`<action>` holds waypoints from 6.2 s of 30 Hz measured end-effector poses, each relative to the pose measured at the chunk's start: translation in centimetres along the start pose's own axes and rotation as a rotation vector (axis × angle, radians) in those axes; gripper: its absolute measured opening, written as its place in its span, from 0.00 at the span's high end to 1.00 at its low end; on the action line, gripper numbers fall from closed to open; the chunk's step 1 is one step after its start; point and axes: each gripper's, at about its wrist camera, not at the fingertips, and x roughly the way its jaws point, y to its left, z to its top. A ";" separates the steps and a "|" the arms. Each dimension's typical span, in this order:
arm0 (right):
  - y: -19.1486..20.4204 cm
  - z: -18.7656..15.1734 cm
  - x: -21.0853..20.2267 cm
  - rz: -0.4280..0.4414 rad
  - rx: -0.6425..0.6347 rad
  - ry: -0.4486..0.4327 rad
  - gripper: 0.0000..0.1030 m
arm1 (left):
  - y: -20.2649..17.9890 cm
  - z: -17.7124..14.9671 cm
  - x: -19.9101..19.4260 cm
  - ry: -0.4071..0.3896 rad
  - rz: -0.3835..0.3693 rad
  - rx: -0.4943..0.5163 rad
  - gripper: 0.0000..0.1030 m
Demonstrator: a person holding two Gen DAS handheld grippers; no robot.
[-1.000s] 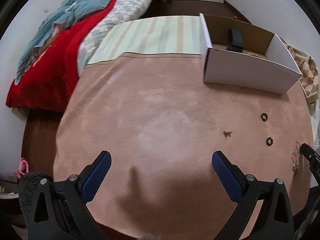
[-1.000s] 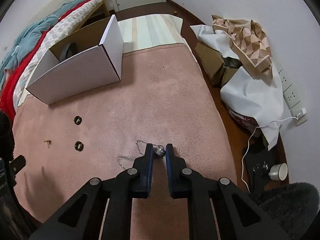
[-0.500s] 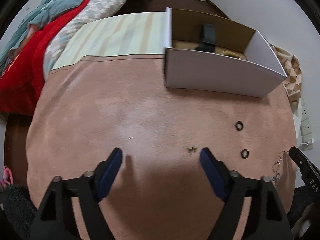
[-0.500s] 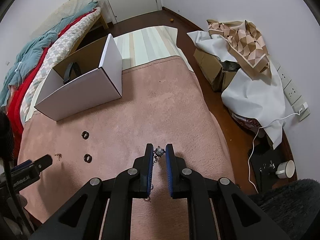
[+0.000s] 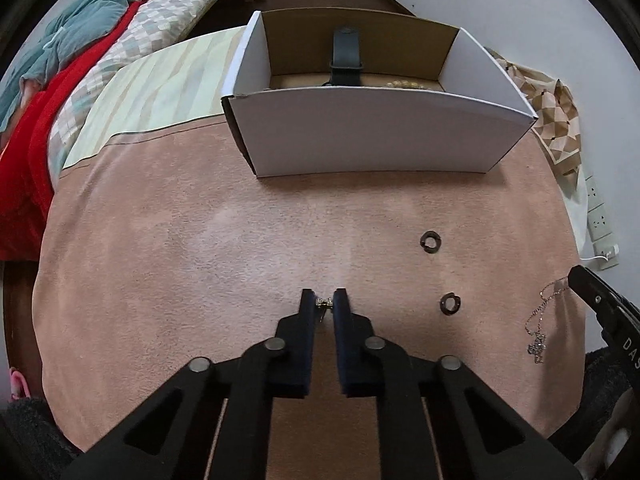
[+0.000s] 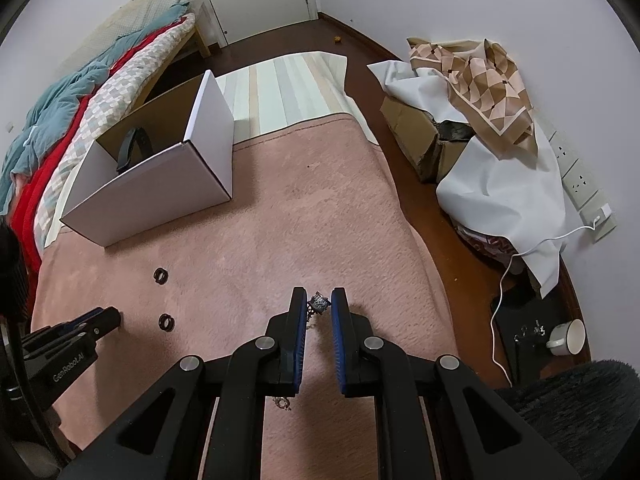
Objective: Organize jewelry
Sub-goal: 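Carry the necklace and earring toward the white box, then open both tools over the box to drop the necklace and earring, then lower the right tool to a black ring and close on it, then grasp the other black ring with the left tool while the right tool holds its ring, then carry both rings over the box and open both tools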
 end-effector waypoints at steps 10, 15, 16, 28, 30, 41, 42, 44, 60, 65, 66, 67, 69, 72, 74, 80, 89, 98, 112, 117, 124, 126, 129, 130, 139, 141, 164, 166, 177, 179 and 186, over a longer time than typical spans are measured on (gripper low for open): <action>1.0 1.5 -3.1 0.057 -0.012 -0.050 0.88 | 0.1 0.8 -4.0 -0.066 -0.052 -0.003 0.94; 2.2 3.2 -6.6 0.114 -0.033 -0.097 0.88 | 0.3 2.2 -7.3 -0.117 -0.104 -0.011 0.94; 2.6 3.8 -7.7 0.126 -0.044 -0.116 0.88 | 0.5 2.6 -8.0 -0.127 -0.114 -0.012 0.94; 8.0 12.8 -14.7 0.223 -0.144 -0.268 0.88 | 2.0 10.5 -12.7 -0.205 -0.200 -0.011 0.94; 9.0 14.3 -14.1 0.228 -0.158 -0.254 0.88 | 2.5 11.9 -12.4 -0.202 -0.201 -0.018 0.94; 12.3 18.6 -4.4 0.200 -0.189 -0.088 0.88 | 3.7 16.6 -5.7 -0.050 -0.183 -0.018 0.92; 12.3 18.8 -3.6 0.197 -0.189 -0.076 0.88 | 3.8 16.9 -5.2 -0.034 -0.178 -0.021 0.92; 12.6 19.4 -1.7 0.196 -0.195 -0.033 0.87 | 4.1 17.3 -4.4 -0.019 -0.161 -0.027 0.91; 12.2 18.2 1.0 0.029 -0.258 0.050 0.03 | 6.6 15.7 -4.9 -0.106 0.105 -0.081 0.00; 12.3 15.7 0.9 -0.039 -0.291 0.062 0.02 | 6.5 13.3 -5.3 -0.118 0.141 -0.063 0.00; 12.2 15.2 0.8 -0.050 -0.294 0.059 0.00 | 6.5 12.8 -5.5 -0.125 0.145 -0.060 0.00; 12.2 14.9 0.7 -0.058 -0.296 0.057 0.00 | 6.5 12.5 -5.7 -0.127 0.149 -0.060 0.00; 12.3 14.2 0.2 -0.066 -0.296 0.050 0.00 | 6.5 11.7 -6.1 -0.133 0.150 -0.063 0.00; 12.3 13.6 -0.7 -0.077 -0.299 0.034 0.00 | 6.7 10.9 -7.1 -0.151 0.152 -0.074 0.00; 12.4 13.2 -1.5 -0.080 -0.294 0.021 0.00 | 6.6 10.4 -8.1 -0.174 0.159 -0.076 0.00; 12.3 12.1 -4.6 -0.065 -0.284 -0.025 0.00 | 6.3 8.4 -11.8 -0.255 0.164 -0.094 0.00; 11.9 10.2 -10.4 -0.047 -0.268 -0.126 0.00 | 5.8 5.4 -16.9 -0.358 0.179 -0.089 0.00; 11.4 8.2 -15.1 -0.055 -0.265 -0.196 0.00 | 4.7 3.1 -20.3 -0.408 0.155 -0.072 0.00; 10.4 5.4 -14.1 0.051 -0.226 -0.141 0.00 | 7.0 0.3 -16.3 -0.365 0.205 -0.172 0.00; 9.9 1.7 -6.8 0.033 -0.240 -0.019 0.10 | 8.0 -1.5 -9.3 -0.204 0.257 -0.166 0.00; 9.7 -1.4 0.6 0.070 -0.245 0.067 0.39 | 7.9 -2.8 -3.6 -0.058 0.237 -0.122 0.00; 10.1 -1.8 1.3 0.081 -0.262 0.063 0.43 | 7.9 -2.8 -2.8 -0.035 0.231 -0.112 0.00; 11.0 -2.4 2.2 0.074 -0.297 0.067 0.56 | 8.1 -3.0 -1.9 -0.007 0.222 -0.101 0.00; 11.2 -2.5 2.4 0.076 -0.304 0.074 0.61 | 8.1 -3.0 -1.7 -0.003 0.220 -0.098 0.00; 11.2 -2.6 2.5 0.070 -0.312 0.035 0.87 | 7.3 -2.0 -1.7 -0.011 0.217 -0.063 0.00; 10.0 -1.8 1.8 0.077 -0.272 0.016 0.87 | 6.0 -1.4 -1.9 -0.020 0.191 -0.046 0.00; -0.1 2.6 2.2 -0.015 -0.040 -0.005 0.87 | -5.7 3.4 1.8 -0.001 -0.015 0.116 0.68; -0.2 2.8 2.4 -0.016 -0.036 -0.005 0.87 | -5.8 3.4 1.8 -0.008 -0.012 0.125 0.76; -0.2 3.2 1.7 -0.003 -0.023 -0.025 0.87 | -5.5 3.3 0.7 -0.035 -0.045 0.118 0.90; 0.0 3.5 1.0 0.010 -0.019 -0.039 0.87 | -5.0 3.5 -0.4 -0.050 -0.061 0.106 0.90; 2.3 6.6 -2.6 0.105 -0.026 -0.108 0.87 | -2.3 7.5 -5.8 -0.128 -0.146 0.032 0.90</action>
